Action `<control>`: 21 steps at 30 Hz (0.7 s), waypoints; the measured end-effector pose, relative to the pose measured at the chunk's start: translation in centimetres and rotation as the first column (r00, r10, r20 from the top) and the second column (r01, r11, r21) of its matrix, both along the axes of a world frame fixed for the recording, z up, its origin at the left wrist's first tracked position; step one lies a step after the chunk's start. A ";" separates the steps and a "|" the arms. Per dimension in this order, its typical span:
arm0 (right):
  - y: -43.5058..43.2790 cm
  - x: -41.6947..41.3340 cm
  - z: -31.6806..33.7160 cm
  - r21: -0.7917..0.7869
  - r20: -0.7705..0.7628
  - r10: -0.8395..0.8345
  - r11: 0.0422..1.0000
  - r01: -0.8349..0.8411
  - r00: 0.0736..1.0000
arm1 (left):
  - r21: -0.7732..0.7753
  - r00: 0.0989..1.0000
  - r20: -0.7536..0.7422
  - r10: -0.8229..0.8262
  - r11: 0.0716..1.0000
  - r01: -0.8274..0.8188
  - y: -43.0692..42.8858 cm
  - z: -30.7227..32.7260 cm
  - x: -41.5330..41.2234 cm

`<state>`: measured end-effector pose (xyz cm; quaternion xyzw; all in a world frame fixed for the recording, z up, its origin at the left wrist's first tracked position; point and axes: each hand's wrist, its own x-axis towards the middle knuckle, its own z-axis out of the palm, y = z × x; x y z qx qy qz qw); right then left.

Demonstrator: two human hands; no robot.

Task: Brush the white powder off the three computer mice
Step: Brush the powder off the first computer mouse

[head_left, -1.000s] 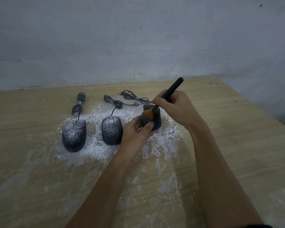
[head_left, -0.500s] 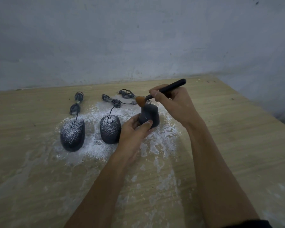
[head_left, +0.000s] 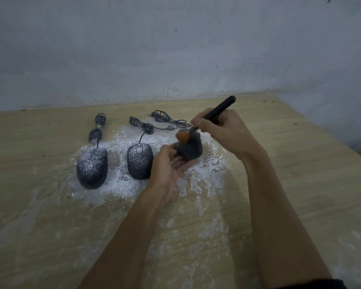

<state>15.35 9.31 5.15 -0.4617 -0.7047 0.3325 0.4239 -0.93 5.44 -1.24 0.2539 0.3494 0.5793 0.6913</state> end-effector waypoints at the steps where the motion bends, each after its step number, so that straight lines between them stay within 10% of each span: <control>1: 0.1 0.0 0.1 0.028 -0.013 -0.034 0.999 0.035 0.999 | -0.007 1.000 -0.004 0.003 1.000 -0.003 0.0 0.0 0.0; 21: -0.5 1.1 0.6 -0.157 0.130 0.131 0.981 -0.110 0.983 | -0.033 0.993 -0.120 0.012 0.999 -0.016 0.0 0.1 0.2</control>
